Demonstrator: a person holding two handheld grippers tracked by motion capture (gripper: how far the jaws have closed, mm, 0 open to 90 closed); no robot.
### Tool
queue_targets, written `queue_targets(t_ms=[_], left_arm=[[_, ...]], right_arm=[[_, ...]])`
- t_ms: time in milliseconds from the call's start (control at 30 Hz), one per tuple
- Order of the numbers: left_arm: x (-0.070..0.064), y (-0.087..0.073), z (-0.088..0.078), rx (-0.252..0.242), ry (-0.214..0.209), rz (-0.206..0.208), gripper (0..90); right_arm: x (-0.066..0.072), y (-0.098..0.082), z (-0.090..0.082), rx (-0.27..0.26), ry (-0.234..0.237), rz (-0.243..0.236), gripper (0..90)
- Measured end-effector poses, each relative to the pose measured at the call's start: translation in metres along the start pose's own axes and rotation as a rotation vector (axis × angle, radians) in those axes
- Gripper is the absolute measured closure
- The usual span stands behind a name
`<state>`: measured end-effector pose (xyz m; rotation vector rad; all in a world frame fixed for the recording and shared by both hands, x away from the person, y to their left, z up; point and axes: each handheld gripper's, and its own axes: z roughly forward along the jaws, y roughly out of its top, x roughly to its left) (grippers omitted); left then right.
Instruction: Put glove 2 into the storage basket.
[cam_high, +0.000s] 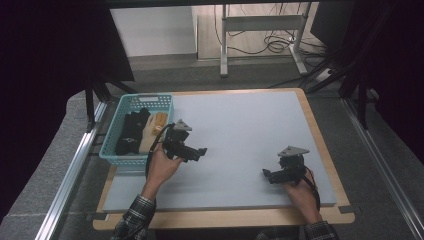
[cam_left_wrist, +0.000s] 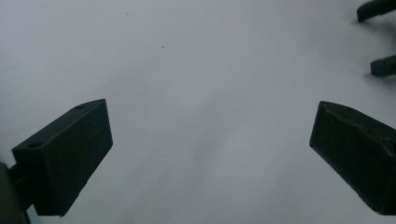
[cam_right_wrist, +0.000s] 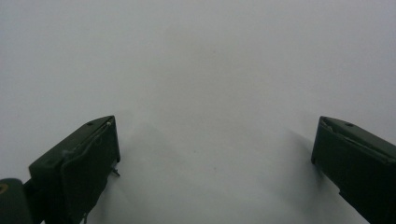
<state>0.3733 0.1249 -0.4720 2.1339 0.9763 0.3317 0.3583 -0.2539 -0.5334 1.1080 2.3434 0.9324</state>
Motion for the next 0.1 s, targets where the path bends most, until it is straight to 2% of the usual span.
queue_targets(t_ms=[100], left_arm=[[-0.0029,-0.0002,0.0043,0.019,0.013,0.017,0.0]], right_arm=[[0.0000,-0.0003,0.0000,0.000,0.001,-0.001,0.9]])
